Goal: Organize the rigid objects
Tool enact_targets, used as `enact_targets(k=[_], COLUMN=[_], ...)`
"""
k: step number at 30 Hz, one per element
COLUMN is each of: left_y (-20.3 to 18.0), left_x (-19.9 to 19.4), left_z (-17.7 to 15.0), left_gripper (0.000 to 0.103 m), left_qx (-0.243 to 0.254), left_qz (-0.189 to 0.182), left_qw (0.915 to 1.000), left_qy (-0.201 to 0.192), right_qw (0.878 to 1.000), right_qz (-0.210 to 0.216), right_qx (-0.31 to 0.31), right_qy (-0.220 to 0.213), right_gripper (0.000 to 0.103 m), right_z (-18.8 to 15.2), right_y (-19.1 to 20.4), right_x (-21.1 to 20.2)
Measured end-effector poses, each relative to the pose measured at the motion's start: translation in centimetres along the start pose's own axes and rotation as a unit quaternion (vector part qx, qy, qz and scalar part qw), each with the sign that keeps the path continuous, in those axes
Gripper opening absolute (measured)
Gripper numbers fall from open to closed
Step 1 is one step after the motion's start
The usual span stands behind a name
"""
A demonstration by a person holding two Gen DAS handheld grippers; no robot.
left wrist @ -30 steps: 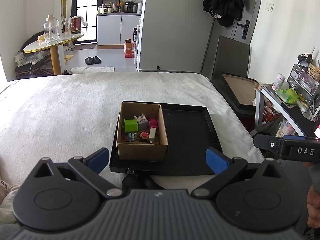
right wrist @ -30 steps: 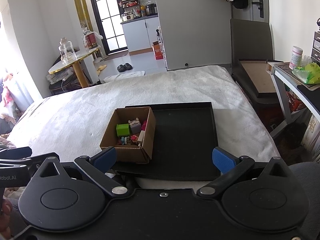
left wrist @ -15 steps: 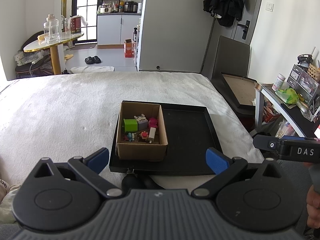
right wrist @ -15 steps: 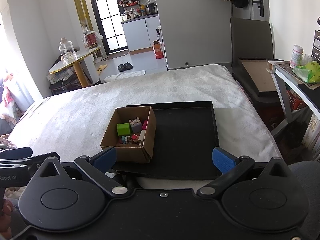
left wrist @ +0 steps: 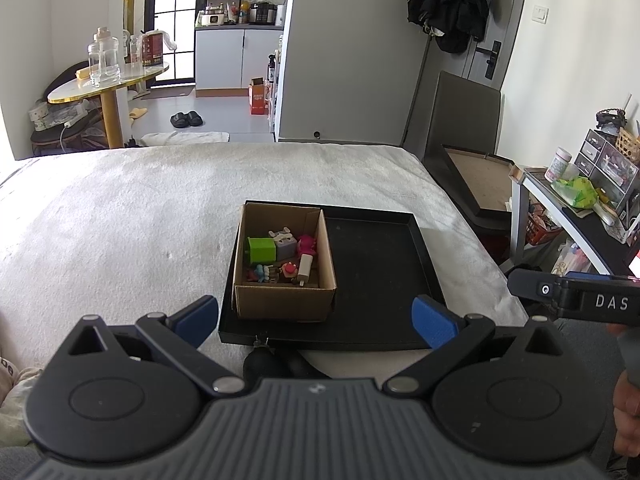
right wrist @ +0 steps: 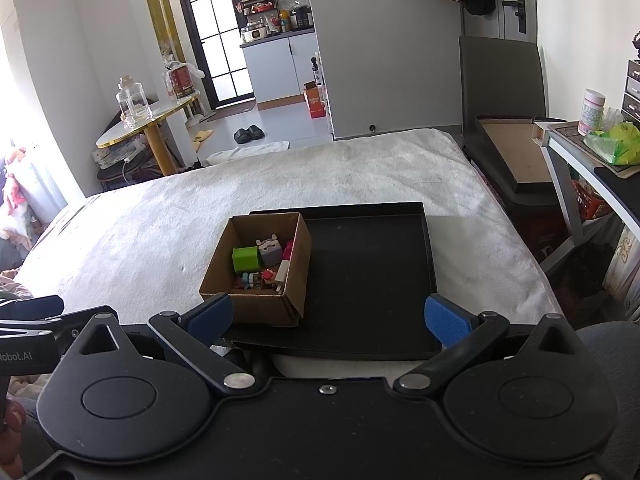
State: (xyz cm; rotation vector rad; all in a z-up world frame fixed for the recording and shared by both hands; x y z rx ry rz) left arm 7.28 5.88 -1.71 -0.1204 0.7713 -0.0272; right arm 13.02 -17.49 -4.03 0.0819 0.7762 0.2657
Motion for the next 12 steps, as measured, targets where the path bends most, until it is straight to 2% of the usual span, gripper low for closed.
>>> enact_targets(k=[12], left_y=[-0.37], left_x=[0.03], left_z=[-0.27], left_gripper=[0.102], left_qx=[0.009], left_qz=[-0.006], left_qw=[0.9999], left_qy=[-0.001], right_qw=[1.000], right_qz=[-0.001], right_qx=[0.000], right_qy=[0.001], right_gripper=[0.103], right_z=[-0.01], right_y=[-0.01], right_x=[0.09])
Point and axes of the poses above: each gripper's, at about its wrist camera, not at the fingertips, and x roughly the way its jaws point, y to its left, z to its top, the point moved 6 cm from there along x, roughly the way its jaws point, and after that the axes turned 3 degrees about y, right-handed, at the moved point
